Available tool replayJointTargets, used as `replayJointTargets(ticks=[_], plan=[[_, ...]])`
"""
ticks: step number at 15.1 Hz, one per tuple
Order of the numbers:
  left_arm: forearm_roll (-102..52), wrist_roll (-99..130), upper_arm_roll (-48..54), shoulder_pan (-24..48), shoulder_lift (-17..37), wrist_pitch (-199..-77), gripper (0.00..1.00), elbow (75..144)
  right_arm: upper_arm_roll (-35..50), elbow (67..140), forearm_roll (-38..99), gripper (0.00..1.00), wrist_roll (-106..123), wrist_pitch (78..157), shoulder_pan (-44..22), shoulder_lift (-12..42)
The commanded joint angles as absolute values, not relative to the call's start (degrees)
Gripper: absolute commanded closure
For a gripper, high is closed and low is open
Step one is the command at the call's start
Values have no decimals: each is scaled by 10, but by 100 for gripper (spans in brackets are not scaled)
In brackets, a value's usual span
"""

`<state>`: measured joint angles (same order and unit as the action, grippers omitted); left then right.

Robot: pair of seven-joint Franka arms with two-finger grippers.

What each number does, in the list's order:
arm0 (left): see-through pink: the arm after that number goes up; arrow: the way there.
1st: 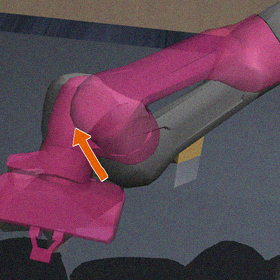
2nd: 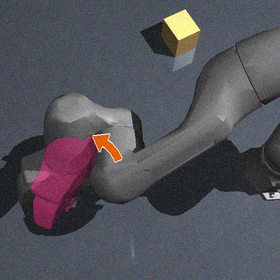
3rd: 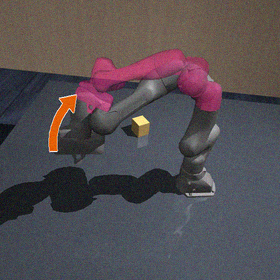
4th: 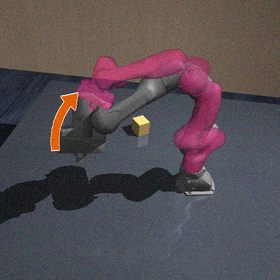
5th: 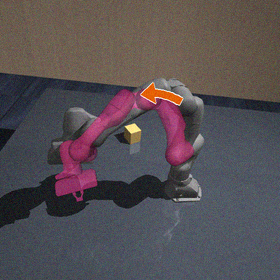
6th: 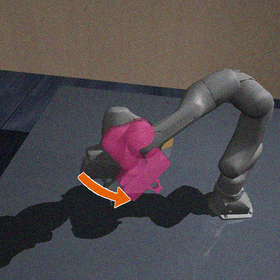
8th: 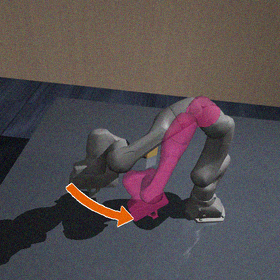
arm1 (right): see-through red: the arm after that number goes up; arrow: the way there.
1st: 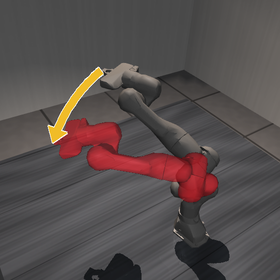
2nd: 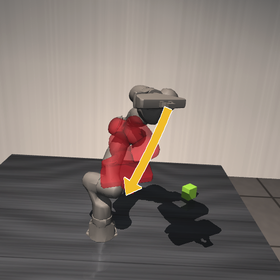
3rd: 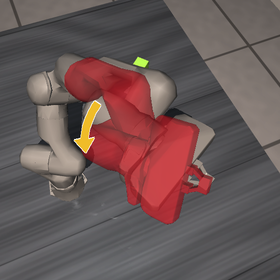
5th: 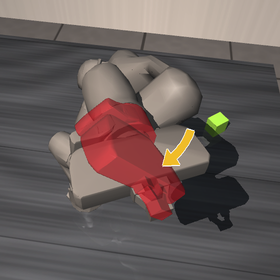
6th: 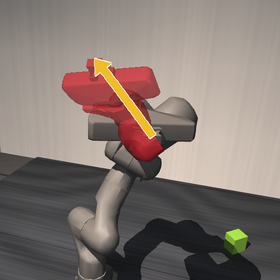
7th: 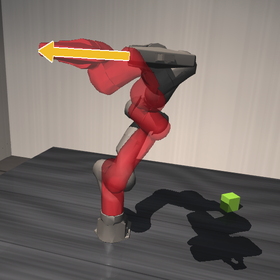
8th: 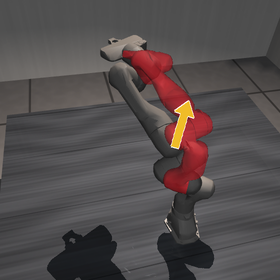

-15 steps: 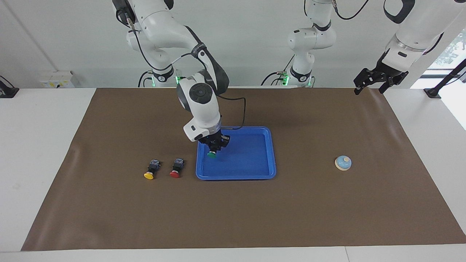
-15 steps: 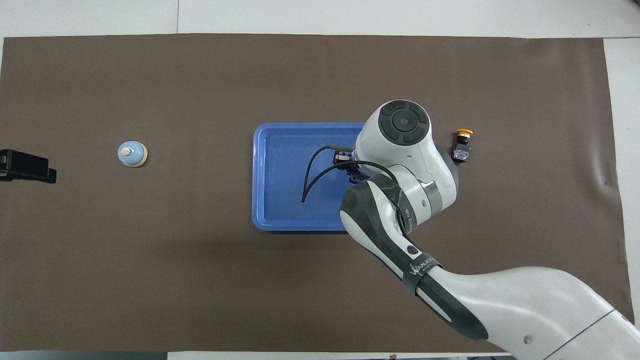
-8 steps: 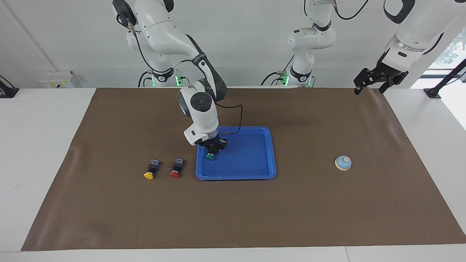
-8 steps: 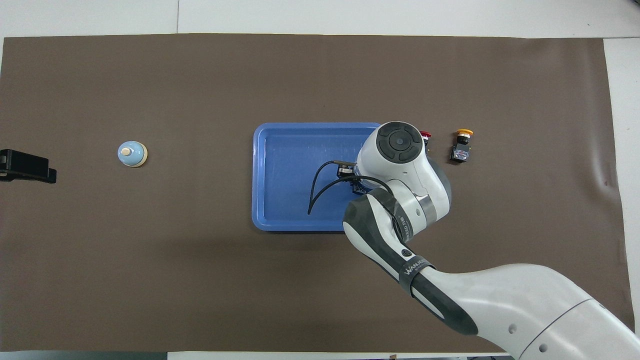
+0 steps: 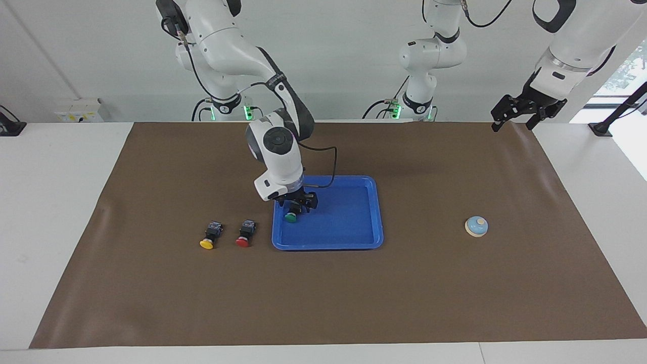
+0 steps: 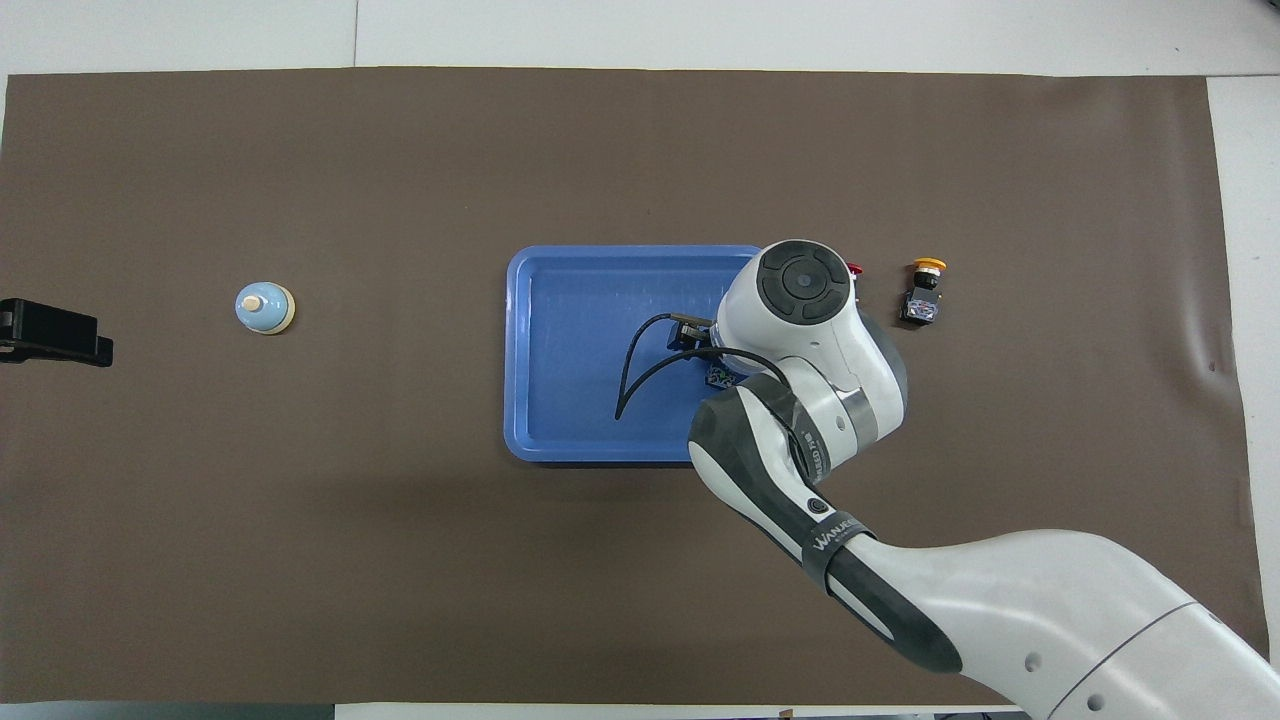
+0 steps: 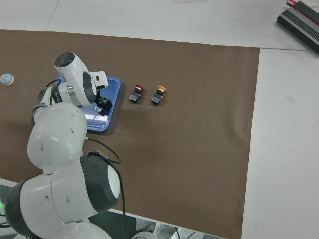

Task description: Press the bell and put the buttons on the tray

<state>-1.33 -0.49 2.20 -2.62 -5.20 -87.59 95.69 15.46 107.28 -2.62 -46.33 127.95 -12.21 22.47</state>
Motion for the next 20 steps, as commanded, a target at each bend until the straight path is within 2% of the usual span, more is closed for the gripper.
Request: replayJointTargets(ticks=[1,4,10,16,20], plan=[[-18,-5,22,-27,-51,-868,0,953,157,1031,-31,0,-479,1204,-103,190],[-18,-5,22,-27,-51,-868,0,953,156,989,-32,0,-478,1157,-76,180],[-18,-5,22,-27,-52,-868,0,953,154,1005,-44,0,-409,1170,-11,183],[-18,-5,22,-27,-52,-868,0,953,154,1039,-88,0,-413,1258,-2,217],[-18,-5,22,-28,-51,-868,0,953,154,1093,-129,0,-411,1332,-1,219]])
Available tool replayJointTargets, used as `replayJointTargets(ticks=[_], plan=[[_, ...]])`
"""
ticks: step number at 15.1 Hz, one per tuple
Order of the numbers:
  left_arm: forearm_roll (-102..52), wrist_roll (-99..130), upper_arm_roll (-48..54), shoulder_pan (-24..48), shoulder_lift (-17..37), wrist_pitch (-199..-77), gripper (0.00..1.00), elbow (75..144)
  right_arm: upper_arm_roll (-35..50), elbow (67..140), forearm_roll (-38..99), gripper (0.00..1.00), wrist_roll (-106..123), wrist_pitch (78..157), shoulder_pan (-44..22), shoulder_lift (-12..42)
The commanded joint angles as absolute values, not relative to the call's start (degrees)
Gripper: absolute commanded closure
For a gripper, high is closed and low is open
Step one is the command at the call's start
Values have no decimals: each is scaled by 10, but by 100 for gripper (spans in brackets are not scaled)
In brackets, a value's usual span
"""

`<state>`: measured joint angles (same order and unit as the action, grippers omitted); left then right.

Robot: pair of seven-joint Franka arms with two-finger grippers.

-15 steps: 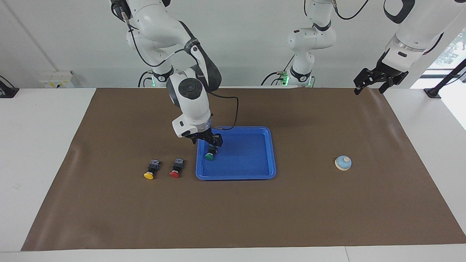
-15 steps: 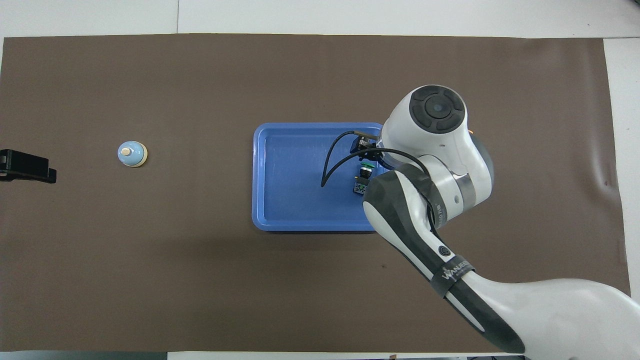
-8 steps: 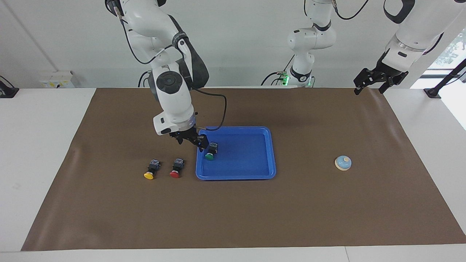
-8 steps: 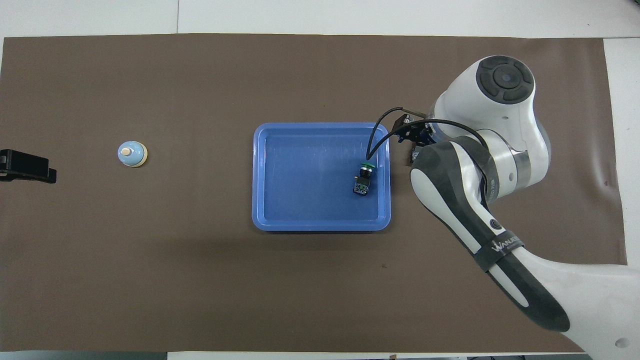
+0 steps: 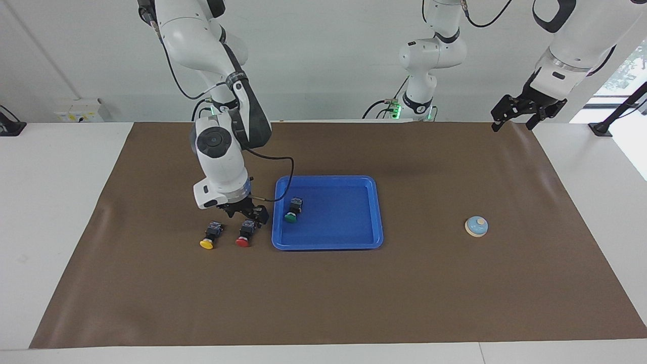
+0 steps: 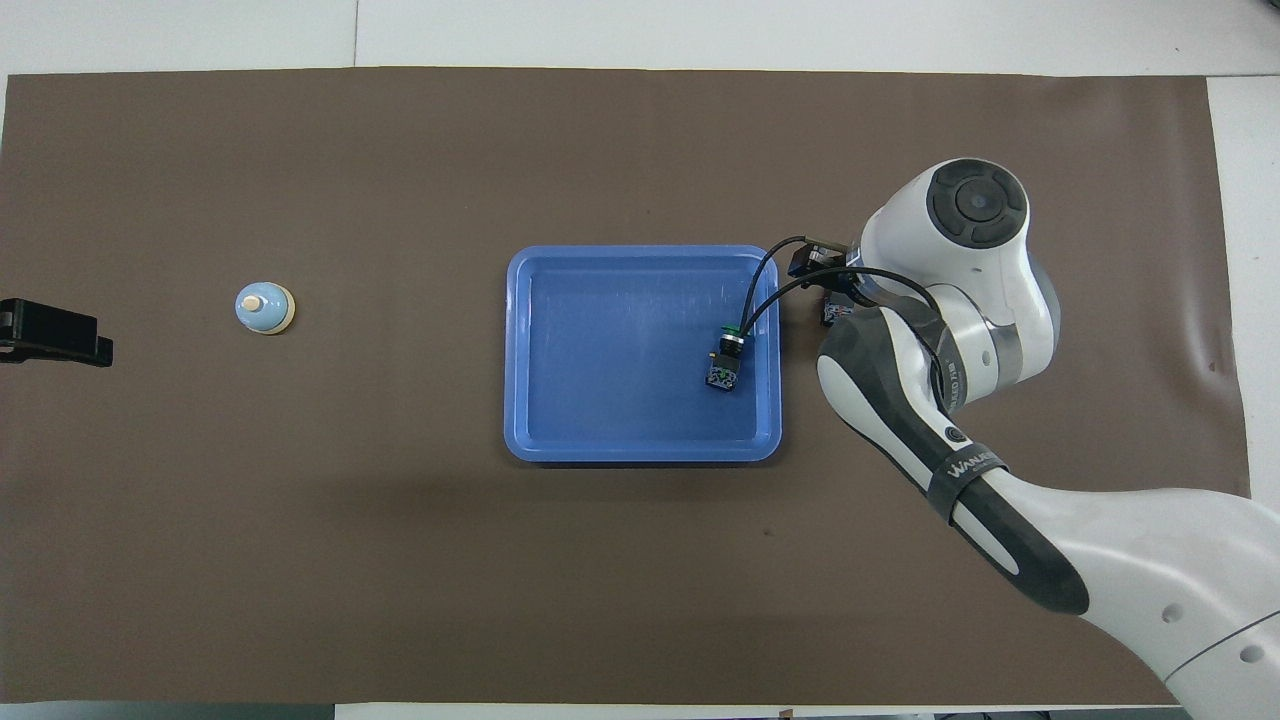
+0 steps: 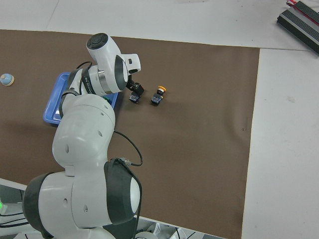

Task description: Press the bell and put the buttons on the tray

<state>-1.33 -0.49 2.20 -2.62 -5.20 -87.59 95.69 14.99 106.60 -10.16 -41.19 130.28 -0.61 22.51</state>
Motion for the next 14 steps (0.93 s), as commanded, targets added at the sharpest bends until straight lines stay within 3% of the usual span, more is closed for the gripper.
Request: replayJointTargets(ticks=[1,10,12,14], plan=[[-18,-5,22,-27,-51,-868,0,953,154,1093,-135,0,-411,1332,0,221],[-18,-5,22,-27,-52,-868,0,953,154,1096,-136,8,-414,1354,4,235],[-18,-5,22,-27,-51,-868,0,953,154,1096,-136,16,-413,1354,5,235],[-18,-5,22,-27,-51,-868,0,953,154,1096,-136,32,-415,1353,4,235]])
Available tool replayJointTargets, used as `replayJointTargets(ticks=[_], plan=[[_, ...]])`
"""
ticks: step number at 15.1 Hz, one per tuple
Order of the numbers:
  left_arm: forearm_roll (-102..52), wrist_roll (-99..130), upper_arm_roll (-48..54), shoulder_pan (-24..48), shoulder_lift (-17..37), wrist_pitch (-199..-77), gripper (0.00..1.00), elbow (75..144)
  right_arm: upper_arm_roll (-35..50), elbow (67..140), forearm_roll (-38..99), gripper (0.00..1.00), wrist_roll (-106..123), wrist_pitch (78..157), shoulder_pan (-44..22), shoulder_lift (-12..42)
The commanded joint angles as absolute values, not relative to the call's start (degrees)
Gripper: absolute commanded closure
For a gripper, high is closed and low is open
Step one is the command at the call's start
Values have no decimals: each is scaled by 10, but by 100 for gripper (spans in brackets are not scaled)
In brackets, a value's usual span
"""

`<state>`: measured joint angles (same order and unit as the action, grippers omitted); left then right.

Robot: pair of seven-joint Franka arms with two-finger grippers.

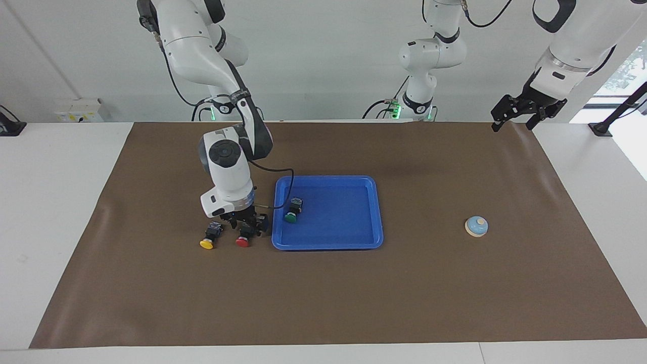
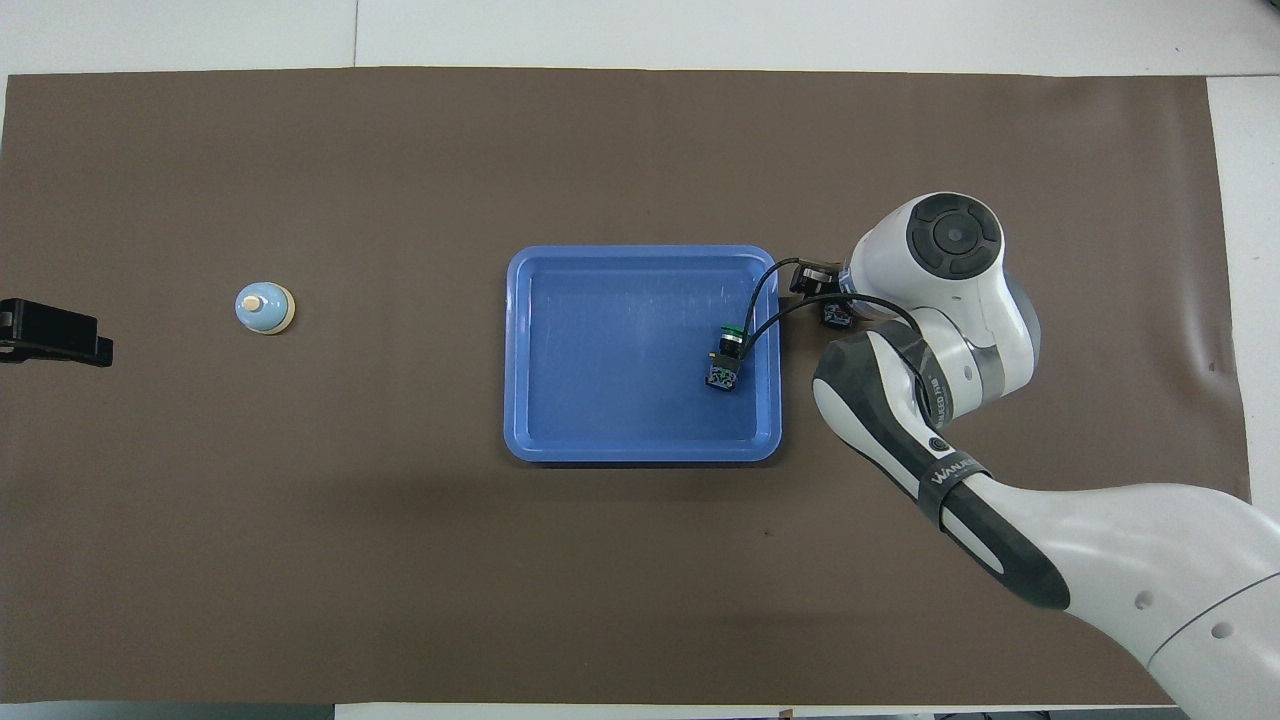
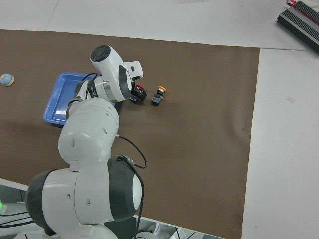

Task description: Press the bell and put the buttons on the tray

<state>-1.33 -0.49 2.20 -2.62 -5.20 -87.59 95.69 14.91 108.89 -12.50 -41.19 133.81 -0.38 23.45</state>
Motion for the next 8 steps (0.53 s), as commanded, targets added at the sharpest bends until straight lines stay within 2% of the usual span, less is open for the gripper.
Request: replayJointTargets(ticks=[1,2,4,5,8], plan=[[-18,-5,22,-27,-51,-868,0,953,154,1096,-136,49,-416,1353,4,235],[-18,-5,22,-27,-51,-868,0,953,155,1096,-136,67,-416,1353,4,235],[-18,-5,22,-27,-51,-868,0,953,155,1095,-136,95,-417,1353,4,236],[-18,-5,22,-27,-52,-868,0,953,155,1095,-136,100,-417,1353,4,235],[-18,-5,22,-27,-51,-867,0,953,155,1092,-136,100,-415,1347,5,235]])
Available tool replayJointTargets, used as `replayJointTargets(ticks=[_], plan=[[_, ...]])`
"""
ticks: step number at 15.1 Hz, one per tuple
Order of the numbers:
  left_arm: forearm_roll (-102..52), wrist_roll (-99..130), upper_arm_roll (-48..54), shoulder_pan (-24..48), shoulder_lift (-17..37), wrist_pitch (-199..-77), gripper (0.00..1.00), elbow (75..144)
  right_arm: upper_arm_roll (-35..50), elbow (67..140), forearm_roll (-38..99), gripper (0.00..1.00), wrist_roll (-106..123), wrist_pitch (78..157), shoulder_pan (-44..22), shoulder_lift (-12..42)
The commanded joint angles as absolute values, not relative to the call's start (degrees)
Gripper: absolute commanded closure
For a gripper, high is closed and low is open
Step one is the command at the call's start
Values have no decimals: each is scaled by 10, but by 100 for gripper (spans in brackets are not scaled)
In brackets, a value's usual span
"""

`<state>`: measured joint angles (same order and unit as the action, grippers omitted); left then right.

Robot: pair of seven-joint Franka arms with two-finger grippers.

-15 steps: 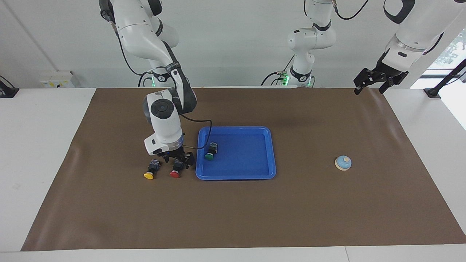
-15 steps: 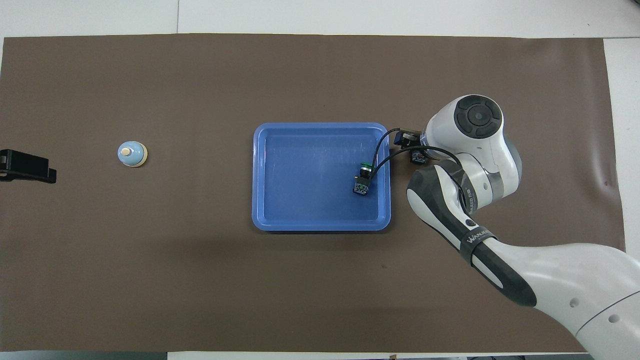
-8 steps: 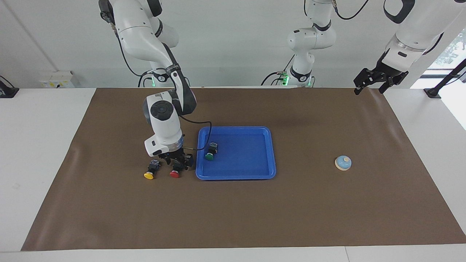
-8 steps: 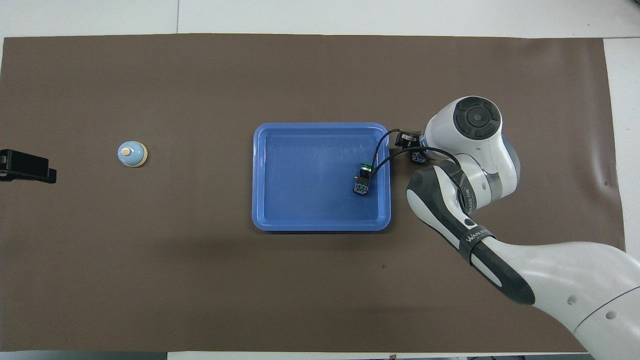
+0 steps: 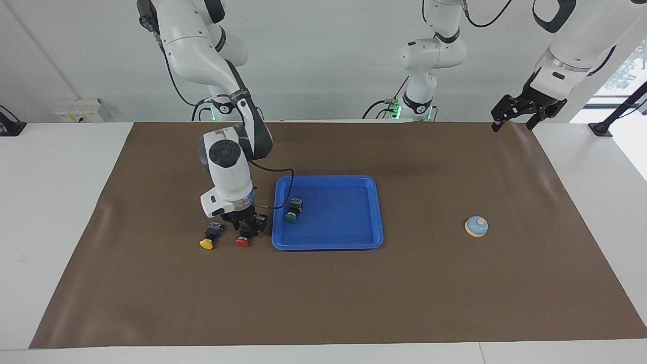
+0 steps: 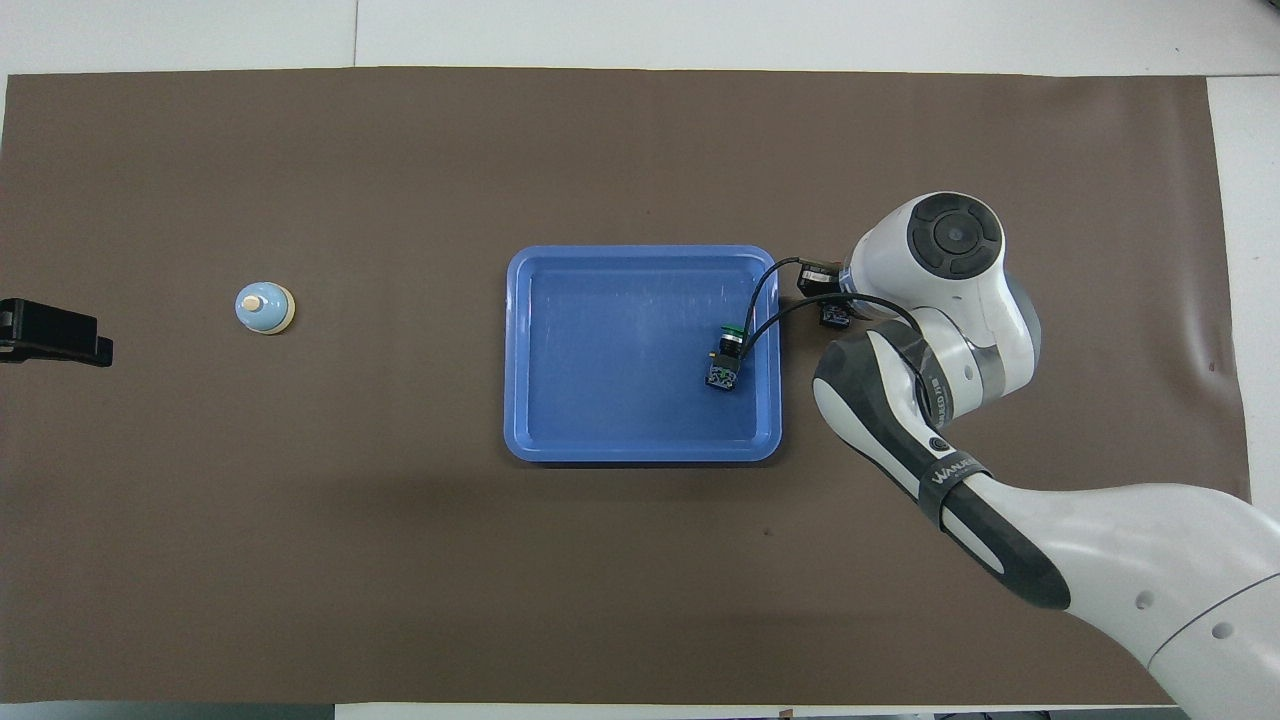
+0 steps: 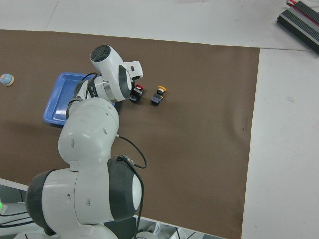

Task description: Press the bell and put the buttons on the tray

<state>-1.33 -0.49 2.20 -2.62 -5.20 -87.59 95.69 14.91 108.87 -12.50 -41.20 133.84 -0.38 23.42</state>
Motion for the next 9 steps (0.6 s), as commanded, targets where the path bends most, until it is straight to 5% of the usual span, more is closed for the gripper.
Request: replayJointTargets(ticks=[1,9], plan=[[-18,-5,22,-27,-52,-867,0,953,155,1087,-136,100,-413,1339,5,233],[-18,-5,22,-27,-51,-867,0,953,172,933,-58,100,-416,1137,-43,217]])
